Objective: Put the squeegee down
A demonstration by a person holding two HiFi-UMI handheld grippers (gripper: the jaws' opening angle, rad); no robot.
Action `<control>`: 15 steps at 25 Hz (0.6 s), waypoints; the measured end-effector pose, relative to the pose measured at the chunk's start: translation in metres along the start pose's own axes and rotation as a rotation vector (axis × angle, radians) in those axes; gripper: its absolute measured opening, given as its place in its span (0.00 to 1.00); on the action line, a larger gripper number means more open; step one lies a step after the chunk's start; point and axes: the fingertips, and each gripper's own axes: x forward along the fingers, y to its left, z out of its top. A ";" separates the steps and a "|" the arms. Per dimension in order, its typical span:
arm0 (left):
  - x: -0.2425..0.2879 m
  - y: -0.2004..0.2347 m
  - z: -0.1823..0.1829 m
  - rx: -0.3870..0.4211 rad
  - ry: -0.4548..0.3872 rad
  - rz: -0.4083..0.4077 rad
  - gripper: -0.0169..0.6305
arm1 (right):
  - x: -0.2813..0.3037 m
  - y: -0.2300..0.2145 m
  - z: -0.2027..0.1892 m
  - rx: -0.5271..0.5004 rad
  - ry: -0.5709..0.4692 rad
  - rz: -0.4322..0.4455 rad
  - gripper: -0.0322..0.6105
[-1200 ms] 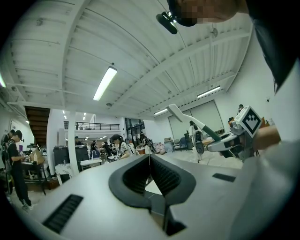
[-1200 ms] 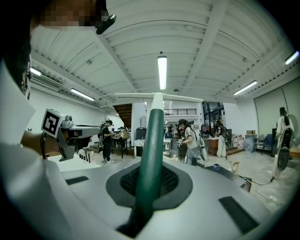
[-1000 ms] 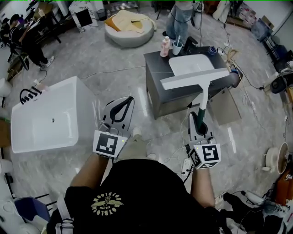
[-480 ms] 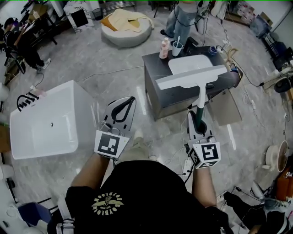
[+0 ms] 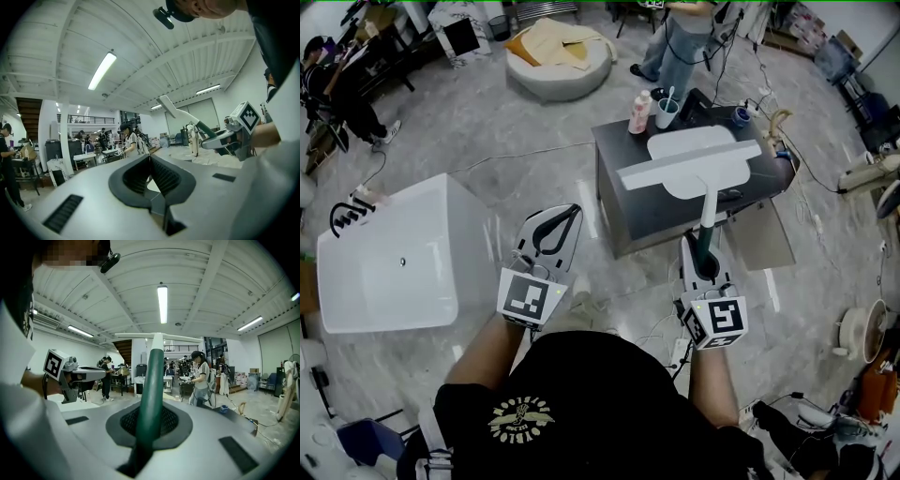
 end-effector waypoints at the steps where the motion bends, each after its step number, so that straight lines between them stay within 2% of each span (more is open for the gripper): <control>1: 0.006 0.004 -0.002 -0.001 0.004 -0.001 0.06 | 0.006 -0.002 0.000 0.002 0.003 0.001 0.10; 9: 0.043 0.026 -0.011 -0.015 0.037 -0.024 0.06 | 0.045 -0.016 0.008 -0.004 0.023 0.008 0.10; 15: 0.068 0.043 -0.005 -0.018 0.019 -0.047 0.06 | 0.070 -0.023 0.017 0.000 0.033 -0.007 0.10</control>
